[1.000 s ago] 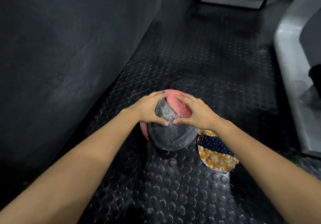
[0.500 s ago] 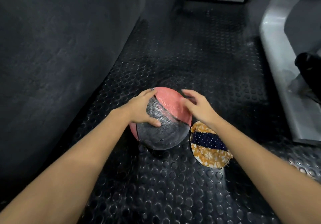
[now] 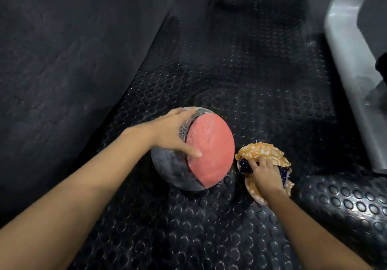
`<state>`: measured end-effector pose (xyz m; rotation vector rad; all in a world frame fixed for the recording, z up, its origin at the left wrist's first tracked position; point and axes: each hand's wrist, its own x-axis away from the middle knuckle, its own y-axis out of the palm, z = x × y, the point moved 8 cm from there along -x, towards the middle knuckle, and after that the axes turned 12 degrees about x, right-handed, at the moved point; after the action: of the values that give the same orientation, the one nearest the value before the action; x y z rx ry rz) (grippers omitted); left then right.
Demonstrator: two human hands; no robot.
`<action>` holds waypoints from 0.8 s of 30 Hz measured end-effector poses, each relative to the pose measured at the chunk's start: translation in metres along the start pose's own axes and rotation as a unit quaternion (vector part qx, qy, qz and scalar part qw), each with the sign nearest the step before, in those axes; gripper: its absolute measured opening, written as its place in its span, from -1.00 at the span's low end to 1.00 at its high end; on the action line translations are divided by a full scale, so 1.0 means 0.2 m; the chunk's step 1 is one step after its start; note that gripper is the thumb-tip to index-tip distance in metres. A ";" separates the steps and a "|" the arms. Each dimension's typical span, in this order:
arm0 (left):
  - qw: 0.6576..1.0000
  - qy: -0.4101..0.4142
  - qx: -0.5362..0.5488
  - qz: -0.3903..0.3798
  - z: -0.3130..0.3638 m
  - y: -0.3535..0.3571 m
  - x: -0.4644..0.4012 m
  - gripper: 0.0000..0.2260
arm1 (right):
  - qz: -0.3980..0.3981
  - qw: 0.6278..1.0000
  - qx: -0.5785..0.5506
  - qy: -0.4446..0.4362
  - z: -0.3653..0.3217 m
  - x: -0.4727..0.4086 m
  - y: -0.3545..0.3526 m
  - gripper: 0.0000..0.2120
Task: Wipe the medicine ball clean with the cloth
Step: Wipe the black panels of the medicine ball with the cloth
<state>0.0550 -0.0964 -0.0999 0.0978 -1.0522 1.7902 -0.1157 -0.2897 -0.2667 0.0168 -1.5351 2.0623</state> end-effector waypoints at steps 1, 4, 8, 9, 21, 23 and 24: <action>1.000 -0.005 0.010 0.020 0.00 0.01 0.01 0.12 | 0.018 1.000 0.008 -0.007 0.00 -0.02 -0.01 -0.56; 0.999 -0.028 -0.004 0.041 -0.01 0.01 0.02 0.17 | 0.048 0.988 -0.136 0.045 0.08 -0.10 -0.03 -0.68; 0.996 -0.036 0.032 0.069 -0.01 -0.01 0.06 0.12 | 0.117 0.892 -0.398 0.178 0.23 -0.09 -0.12 -0.77; 0.995 -0.058 0.026 0.081 -0.02 -0.01 0.07 0.11 | 0.116 0.853 -0.469 0.200 0.25 -0.08 -0.16 -0.75; 0.975 -0.074 0.163 0.129 -0.12 0.07 0.14 0.10 | 0.269 0.843 -0.446 -0.134 -0.05 0.03 -1.34 -0.84; 0.974 -0.075 0.165 0.134 -0.13 0.08 0.13 0.11 | 0.236 0.905 -0.311 -0.168 -0.21 0.02 -1.36 -0.75; 0.974 -0.078 0.162 0.136 -0.13 0.08 0.13 0.12 | 0.214 0.922 -0.270 -0.178 -0.26 0.02 -1.34 -0.70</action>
<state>0.0396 -0.0619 -0.1127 0.3117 -0.9055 2.2242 0.0144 -0.1914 -0.0484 -0.1755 -2.4839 1.9353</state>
